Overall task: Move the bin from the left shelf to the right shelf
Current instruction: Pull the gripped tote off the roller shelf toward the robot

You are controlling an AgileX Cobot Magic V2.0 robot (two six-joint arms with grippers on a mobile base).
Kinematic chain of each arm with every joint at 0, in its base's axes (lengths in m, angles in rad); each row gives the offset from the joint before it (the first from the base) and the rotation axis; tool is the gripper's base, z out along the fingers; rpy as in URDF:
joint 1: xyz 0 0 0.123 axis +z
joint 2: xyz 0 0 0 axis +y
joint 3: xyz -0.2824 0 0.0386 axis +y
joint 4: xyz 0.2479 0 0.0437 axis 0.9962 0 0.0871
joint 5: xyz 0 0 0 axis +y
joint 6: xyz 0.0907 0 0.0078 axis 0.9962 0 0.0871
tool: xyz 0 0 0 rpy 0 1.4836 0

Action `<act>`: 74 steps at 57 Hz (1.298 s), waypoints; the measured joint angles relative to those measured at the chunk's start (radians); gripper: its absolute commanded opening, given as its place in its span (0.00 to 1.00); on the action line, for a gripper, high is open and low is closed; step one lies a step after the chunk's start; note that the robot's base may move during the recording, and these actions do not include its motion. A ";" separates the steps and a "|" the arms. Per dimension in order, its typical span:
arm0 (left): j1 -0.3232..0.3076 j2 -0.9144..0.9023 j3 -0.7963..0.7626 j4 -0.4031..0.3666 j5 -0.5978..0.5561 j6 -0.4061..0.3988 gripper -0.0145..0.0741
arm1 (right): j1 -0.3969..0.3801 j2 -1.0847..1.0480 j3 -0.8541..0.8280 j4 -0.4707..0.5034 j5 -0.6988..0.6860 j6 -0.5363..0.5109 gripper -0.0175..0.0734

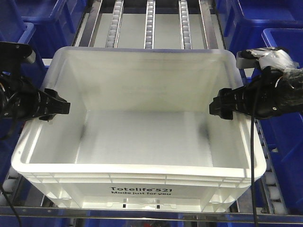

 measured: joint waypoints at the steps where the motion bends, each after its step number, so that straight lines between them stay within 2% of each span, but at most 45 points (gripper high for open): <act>1: 0.000 0.000 0.000 0.000 0.000 0.000 0.62 | 0.000 0.003 0.000 0.000 0.002 0.000 0.84; 14: 0.000 0.000 0.000 0.000 0.000 0.000 0.59 | 0.000 0.014 0.000 0.000 0.008 0.000 0.83; 23: 0.000 0.001 0.000 0.000 0.000 0.000 0.51 | 0.000 0.014 0.000 0.000 0.008 0.000 0.74; 44: 0.000 0.007 0.000 -0.002 -0.002 -0.021 0.18 | 0.000 0.014 0.000 -0.002 0.009 -0.001 0.26; 48: 0.000 0.007 0.000 -0.003 -0.002 -0.021 0.15 | 0.000 0.014 0.000 0.000 0.009 -0.001 0.18; 74: 0.000 0.009 0.000 -0.009 -0.018 -0.021 0.15 | 0.000 0.014 0.000 0.002 0.005 -0.001 0.18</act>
